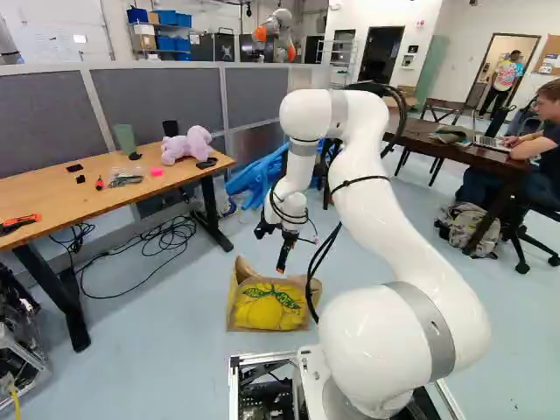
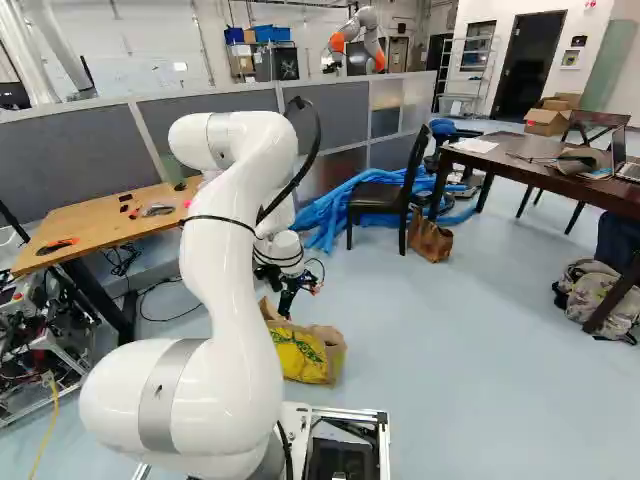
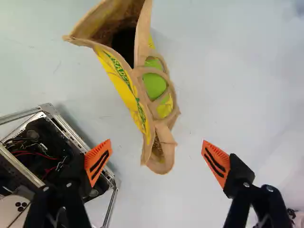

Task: Pick up the bag on the ground and place it on the table

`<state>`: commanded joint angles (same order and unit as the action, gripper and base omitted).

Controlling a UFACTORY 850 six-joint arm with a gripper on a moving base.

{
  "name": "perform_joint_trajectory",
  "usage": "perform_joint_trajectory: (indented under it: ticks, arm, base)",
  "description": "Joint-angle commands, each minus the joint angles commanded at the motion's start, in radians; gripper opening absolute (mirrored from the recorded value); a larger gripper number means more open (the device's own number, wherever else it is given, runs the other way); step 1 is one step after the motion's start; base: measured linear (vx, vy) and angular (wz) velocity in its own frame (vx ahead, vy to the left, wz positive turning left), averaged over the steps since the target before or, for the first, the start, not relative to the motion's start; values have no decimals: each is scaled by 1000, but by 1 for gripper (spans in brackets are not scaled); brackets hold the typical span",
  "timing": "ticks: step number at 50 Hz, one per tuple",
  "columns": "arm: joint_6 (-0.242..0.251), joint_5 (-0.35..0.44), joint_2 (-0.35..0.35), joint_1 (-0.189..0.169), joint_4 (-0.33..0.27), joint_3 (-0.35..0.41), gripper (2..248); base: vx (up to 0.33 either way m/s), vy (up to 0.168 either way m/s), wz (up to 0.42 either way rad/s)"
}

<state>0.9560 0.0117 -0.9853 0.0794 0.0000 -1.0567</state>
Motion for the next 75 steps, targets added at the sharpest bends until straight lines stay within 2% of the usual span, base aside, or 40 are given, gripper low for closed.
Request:
perform_joint_trajectory:
  ticks: [75]
  arm:
    - [0, 0, -293, 0, 0, -225, 247]
  base:
    - [0, 0, 0]
